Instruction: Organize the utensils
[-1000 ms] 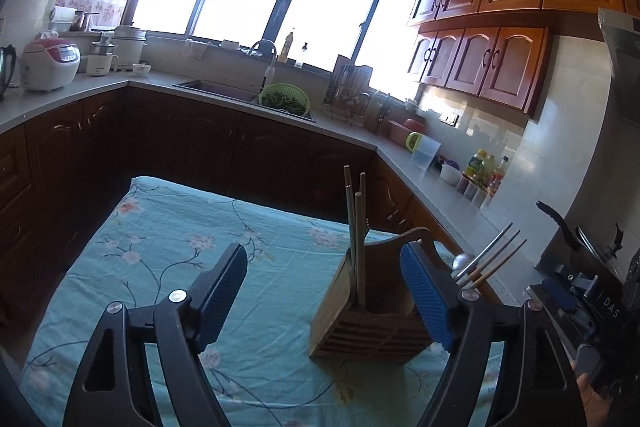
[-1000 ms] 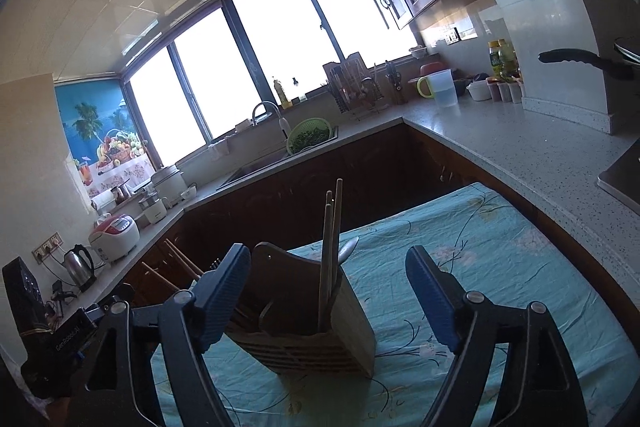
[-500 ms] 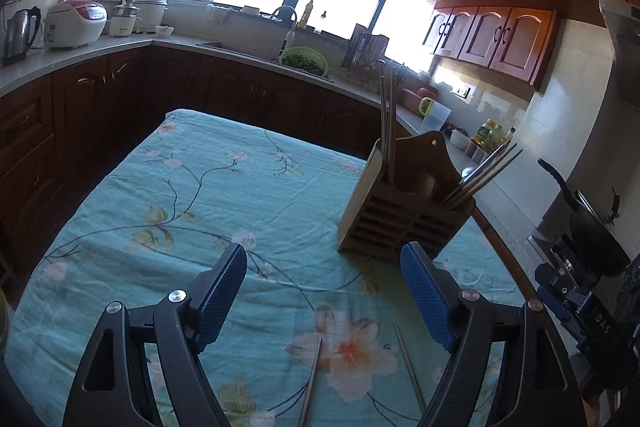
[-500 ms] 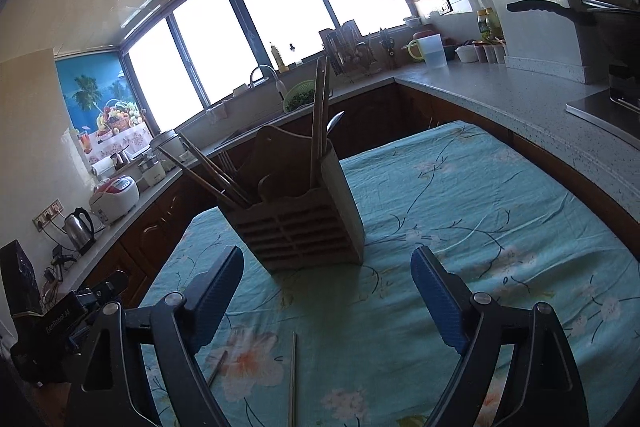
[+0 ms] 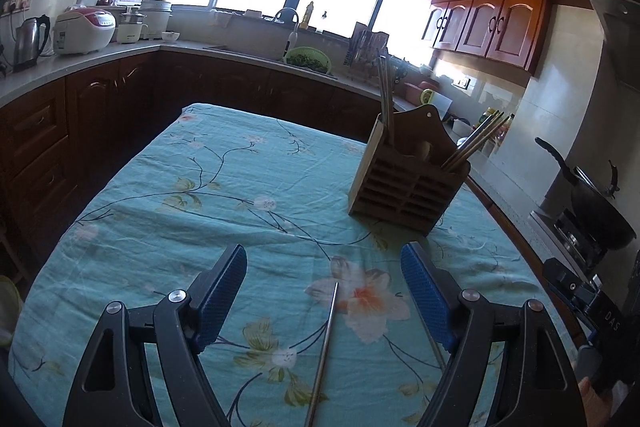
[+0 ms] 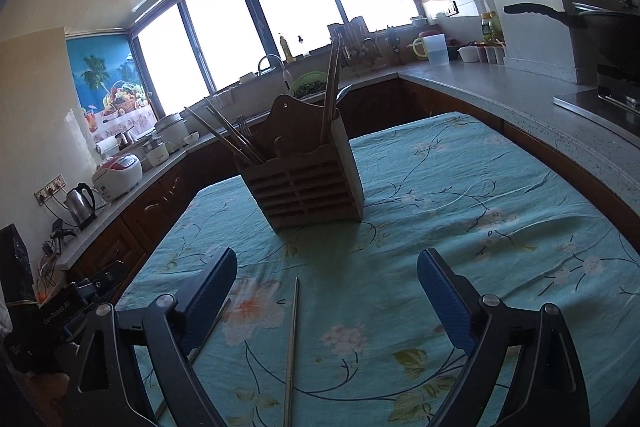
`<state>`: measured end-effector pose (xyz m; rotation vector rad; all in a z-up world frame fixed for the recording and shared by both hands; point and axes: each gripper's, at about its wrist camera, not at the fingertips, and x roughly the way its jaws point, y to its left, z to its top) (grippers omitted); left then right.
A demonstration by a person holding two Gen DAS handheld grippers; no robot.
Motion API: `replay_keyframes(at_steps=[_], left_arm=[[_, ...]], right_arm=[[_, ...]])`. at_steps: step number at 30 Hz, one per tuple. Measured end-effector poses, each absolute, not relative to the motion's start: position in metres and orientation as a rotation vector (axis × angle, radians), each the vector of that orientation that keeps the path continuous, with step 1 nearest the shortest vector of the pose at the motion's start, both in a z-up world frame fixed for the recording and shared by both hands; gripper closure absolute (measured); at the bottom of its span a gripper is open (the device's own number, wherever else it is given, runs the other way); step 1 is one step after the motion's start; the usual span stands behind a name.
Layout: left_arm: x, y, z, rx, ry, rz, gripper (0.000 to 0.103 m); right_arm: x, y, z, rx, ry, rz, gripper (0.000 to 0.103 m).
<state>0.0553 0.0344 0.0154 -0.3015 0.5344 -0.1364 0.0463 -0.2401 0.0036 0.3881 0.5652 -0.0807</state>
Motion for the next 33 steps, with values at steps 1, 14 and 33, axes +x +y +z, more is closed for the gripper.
replay_keyframes(at_steps=[1, 14, 33], left_arm=[[0.052, 0.035, 0.017, -0.298, 0.532, -0.134, 0.020], [-0.032, 0.033, 0.037, -0.159, 0.312, -0.044, 0.001], [-0.062, 0.021, 0.005, -0.080, 0.366, 0.008, 0.001]], right_arm=[[0.043, -0.240, 0.005, 0.384, 0.560, -0.083, 0.010], [-0.029, -0.213, 0.058, 0.118, 0.242, -0.161, 0.000], [-0.053, -0.207, 0.008, 0.136, 0.325, -0.158, 0.000]])
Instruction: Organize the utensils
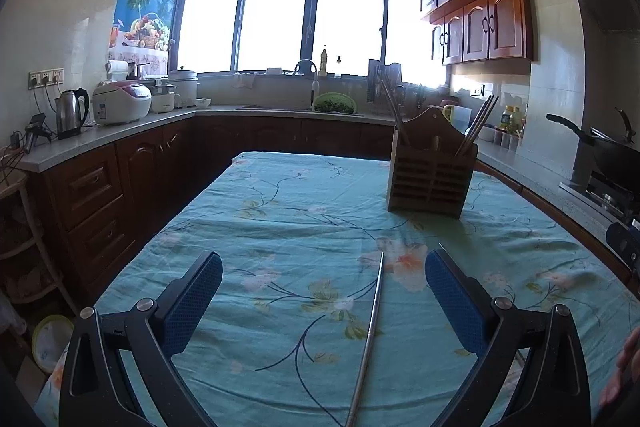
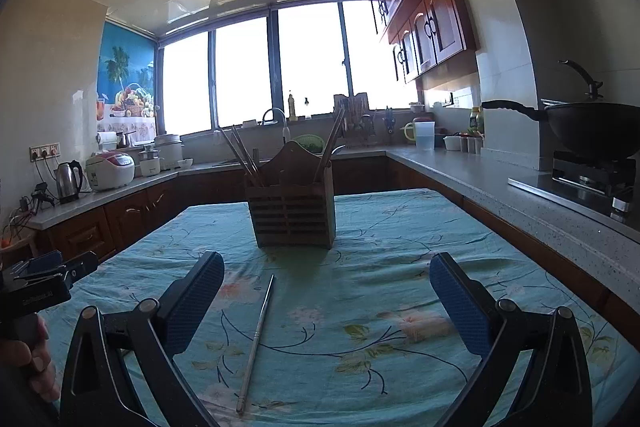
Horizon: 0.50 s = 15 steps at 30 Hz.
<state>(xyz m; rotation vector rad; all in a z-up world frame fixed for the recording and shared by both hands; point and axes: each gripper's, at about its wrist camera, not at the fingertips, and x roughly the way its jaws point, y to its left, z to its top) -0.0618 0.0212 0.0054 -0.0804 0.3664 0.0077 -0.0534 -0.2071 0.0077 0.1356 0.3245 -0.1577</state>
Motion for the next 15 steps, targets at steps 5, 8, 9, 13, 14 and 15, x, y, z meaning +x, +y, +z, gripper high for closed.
replay_keyframes(at_steps=[5, 8, 9, 13, 14, 15], left_arm=[[-0.0593, 0.0212, 0.0025, -0.068, 0.370, 0.014, 0.001], [-0.0597, 0.0191, 0.0019, -0.055, 0.368, 0.016, 0.001], [-0.0604, 0.0189, 0.0010, -0.051, 0.365, 0.017, 0.001], [-0.0624, 0.0179, -0.0010, -0.035, 0.361, 0.015, 0.001], [-0.0633, 0.0179, -0.0015, -0.032, 0.359, 0.014, 0.001], [-0.0645, 0.0175, -0.0019, -0.028, 0.355, 0.015, 0.001]], right_arm=[[-0.0558, -0.2082, 0.0038, 0.141, 0.328, -0.157, 0.000], [-0.0560, -0.2091, 0.0027, 0.143, 0.338, -0.161, 0.000], [-0.0567, -0.2101, 0.0026, 0.146, 0.337, -0.160, 0.000], [-0.0597, -0.2100, 0.0023, 0.148, 0.335, -0.162, 0.000], [-0.0603, -0.2100, 0.0024, 0.146, 0.334, -0.161, 0.000], [-0.0606, -0.2101, 0.0025, 0.145, 0.334, -0.160, 0.000]])
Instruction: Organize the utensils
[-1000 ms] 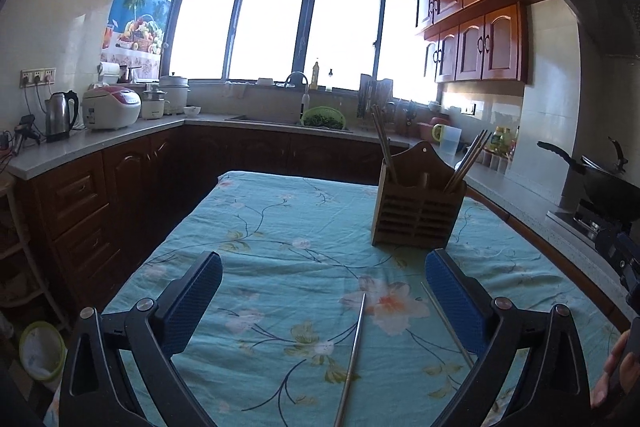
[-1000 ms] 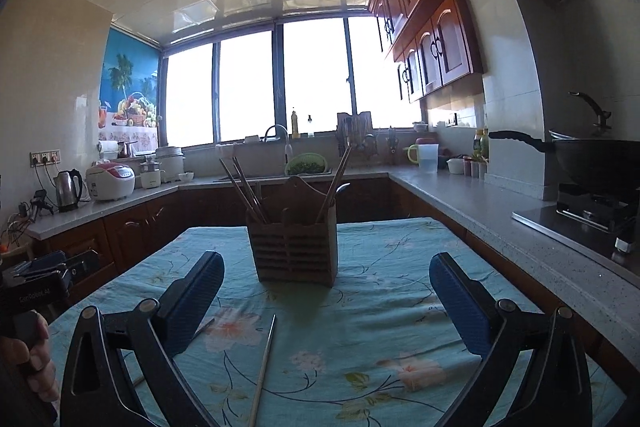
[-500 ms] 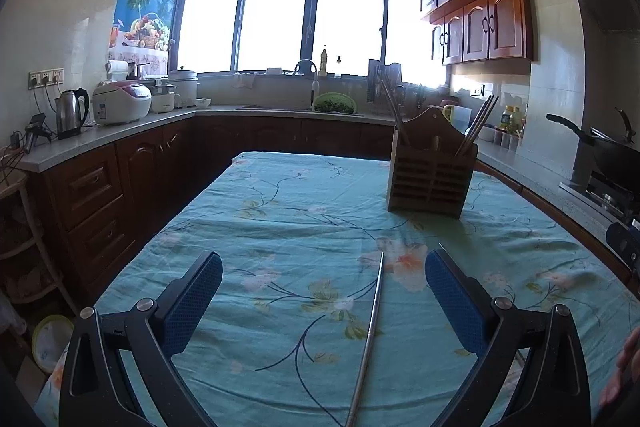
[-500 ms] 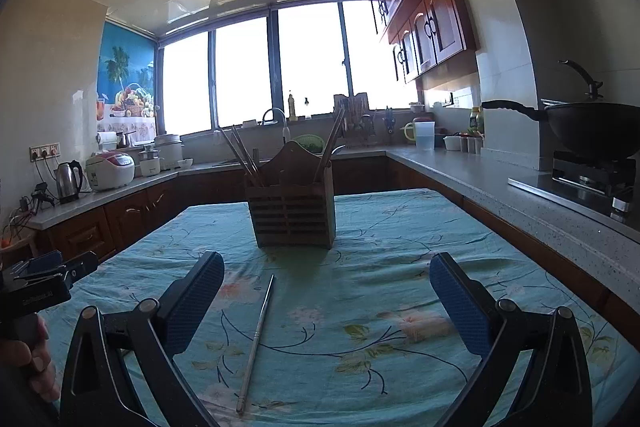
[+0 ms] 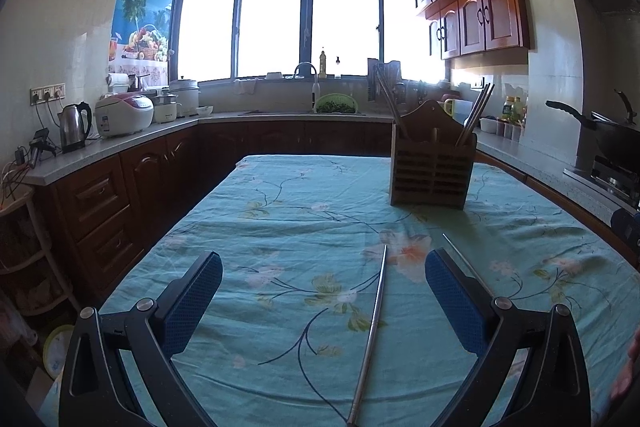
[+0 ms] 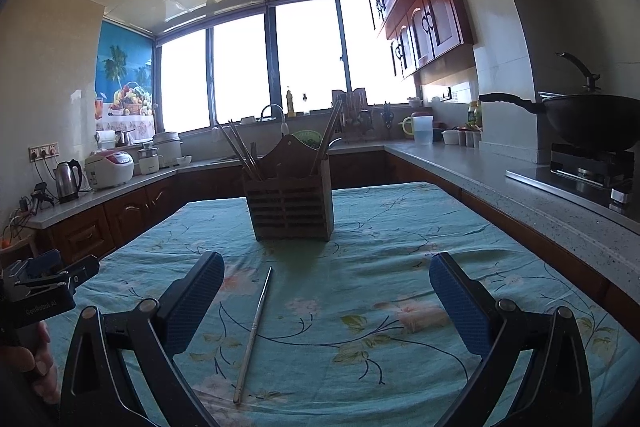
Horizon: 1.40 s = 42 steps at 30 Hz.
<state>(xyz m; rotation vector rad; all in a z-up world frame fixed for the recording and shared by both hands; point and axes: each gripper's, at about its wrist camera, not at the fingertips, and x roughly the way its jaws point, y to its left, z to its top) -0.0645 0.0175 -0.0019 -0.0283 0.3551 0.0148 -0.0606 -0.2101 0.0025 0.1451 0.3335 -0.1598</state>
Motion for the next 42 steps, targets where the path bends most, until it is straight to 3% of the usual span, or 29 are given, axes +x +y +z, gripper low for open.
replay_keyframes(at_steps=[42], left_arm=[[-0.083, 0.021, -0.017, 0.000, 0.311, 0.033, 0.001]], right_arm=[[-0.074, -0.210, -0.001, 0.125, 0.329, -0.156, 0.000]])
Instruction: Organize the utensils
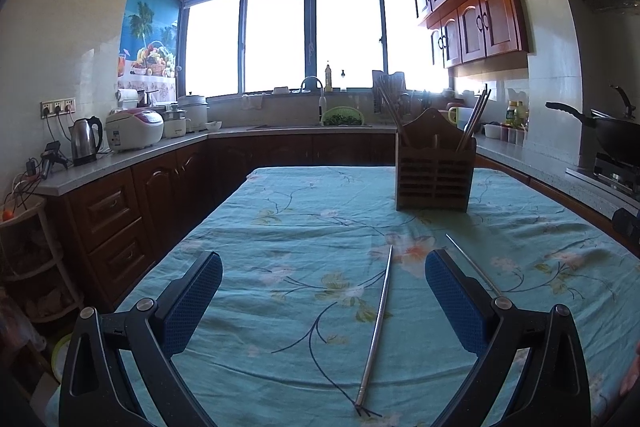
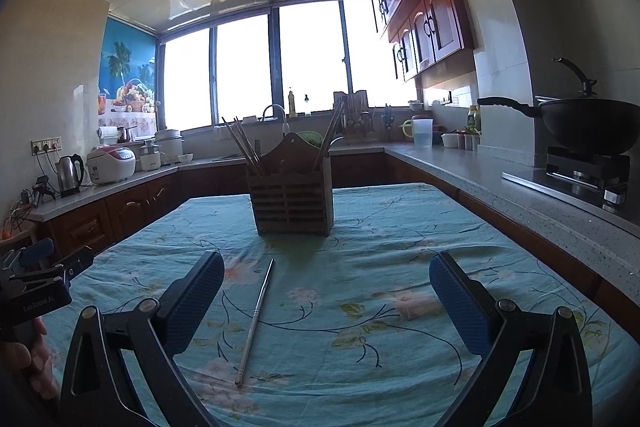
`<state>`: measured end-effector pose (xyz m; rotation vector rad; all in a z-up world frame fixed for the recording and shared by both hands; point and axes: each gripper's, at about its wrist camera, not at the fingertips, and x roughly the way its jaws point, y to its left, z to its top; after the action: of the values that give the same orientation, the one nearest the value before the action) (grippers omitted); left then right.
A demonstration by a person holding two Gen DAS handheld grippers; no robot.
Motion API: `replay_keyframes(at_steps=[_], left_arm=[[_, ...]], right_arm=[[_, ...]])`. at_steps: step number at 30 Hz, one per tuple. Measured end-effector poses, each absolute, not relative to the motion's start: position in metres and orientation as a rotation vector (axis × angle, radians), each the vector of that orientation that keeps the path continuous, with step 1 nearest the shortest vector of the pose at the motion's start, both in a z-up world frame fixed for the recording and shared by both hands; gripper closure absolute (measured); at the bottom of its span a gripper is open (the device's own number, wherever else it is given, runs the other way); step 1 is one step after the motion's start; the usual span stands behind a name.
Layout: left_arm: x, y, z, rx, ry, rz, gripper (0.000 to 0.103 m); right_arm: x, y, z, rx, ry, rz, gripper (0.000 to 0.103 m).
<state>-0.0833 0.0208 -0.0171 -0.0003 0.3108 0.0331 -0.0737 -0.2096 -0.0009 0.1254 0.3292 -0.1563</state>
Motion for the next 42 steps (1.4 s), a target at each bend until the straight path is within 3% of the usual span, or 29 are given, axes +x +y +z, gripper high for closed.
replay_keyframes(at_steps=[42], left_arm=[[-0.0813, 0.0117, -0.0138, 0.003, 0.337, 0.044, 0.001]], right_arm=[[-0.0709, -0.2059, -0.0021, 0.121, 0.329, -0.144, 0.000]])
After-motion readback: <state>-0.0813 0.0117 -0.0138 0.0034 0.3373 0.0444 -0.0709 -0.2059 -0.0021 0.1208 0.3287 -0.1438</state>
